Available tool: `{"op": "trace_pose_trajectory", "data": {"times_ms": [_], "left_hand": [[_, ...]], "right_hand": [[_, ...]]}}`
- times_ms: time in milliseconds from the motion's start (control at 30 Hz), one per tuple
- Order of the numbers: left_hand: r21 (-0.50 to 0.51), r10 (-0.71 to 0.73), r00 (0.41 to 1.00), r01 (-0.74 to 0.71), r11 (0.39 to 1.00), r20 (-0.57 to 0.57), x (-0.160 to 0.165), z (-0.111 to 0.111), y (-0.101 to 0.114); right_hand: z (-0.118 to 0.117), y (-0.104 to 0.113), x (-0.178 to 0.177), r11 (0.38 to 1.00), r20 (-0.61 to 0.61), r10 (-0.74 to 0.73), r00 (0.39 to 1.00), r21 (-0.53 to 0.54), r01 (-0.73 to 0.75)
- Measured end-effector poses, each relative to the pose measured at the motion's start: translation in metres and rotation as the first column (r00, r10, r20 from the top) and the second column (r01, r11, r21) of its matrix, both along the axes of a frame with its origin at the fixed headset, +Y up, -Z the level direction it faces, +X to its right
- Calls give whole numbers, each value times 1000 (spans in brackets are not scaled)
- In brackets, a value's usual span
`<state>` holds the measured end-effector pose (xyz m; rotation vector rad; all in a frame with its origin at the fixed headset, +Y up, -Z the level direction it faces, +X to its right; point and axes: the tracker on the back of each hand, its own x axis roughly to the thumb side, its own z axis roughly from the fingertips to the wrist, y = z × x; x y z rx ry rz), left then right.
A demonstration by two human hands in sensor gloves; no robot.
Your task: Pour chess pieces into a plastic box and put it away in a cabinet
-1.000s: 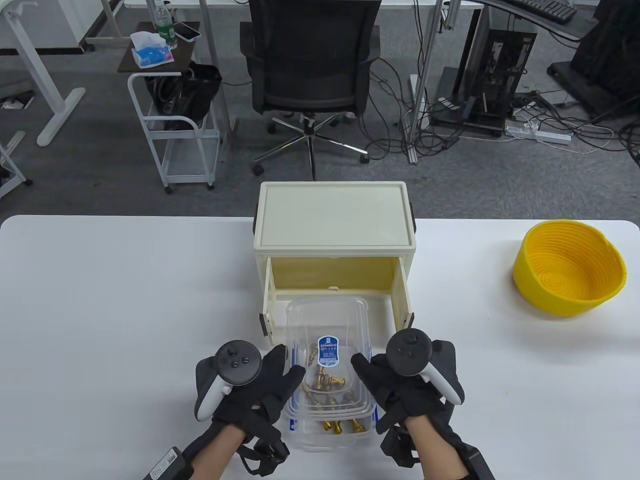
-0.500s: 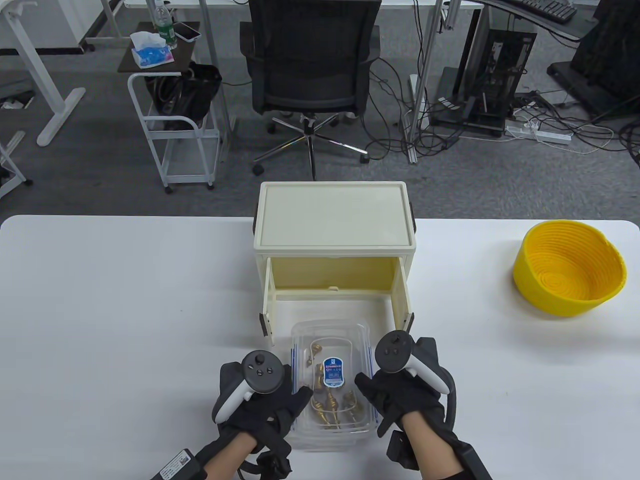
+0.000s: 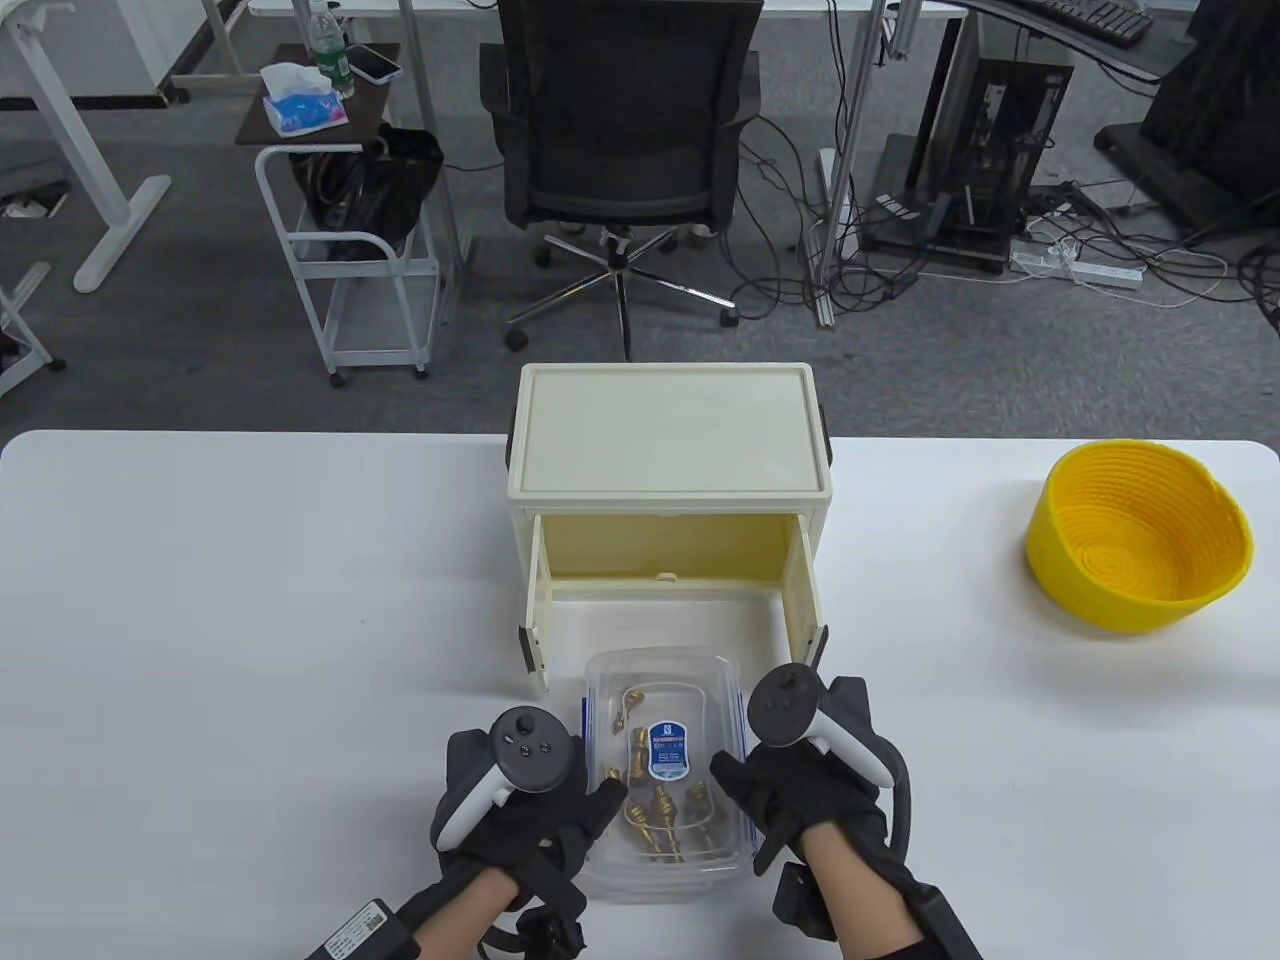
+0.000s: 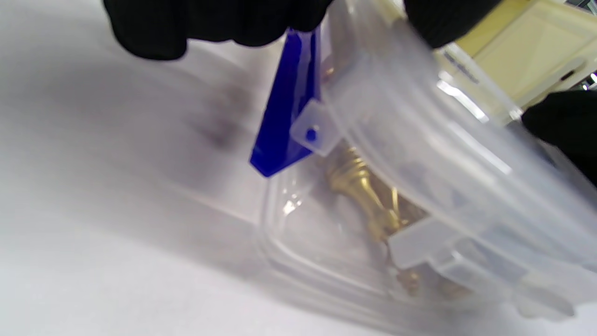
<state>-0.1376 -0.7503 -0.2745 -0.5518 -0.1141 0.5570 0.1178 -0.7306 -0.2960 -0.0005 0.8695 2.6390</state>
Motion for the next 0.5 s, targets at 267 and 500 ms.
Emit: {"op": "trace_pose_trajectory", "data": {"times_ms": [267,500], "left_hand": [[24,-14,1000,15,1000,-22,-1,1,4],[377,-93,994,68,924,50,6,8,31]], "right_hand": [[-1,1,6,999,22,-40,999,-9,40],[0,0,29,923,222,-382,897,141,358]]}}
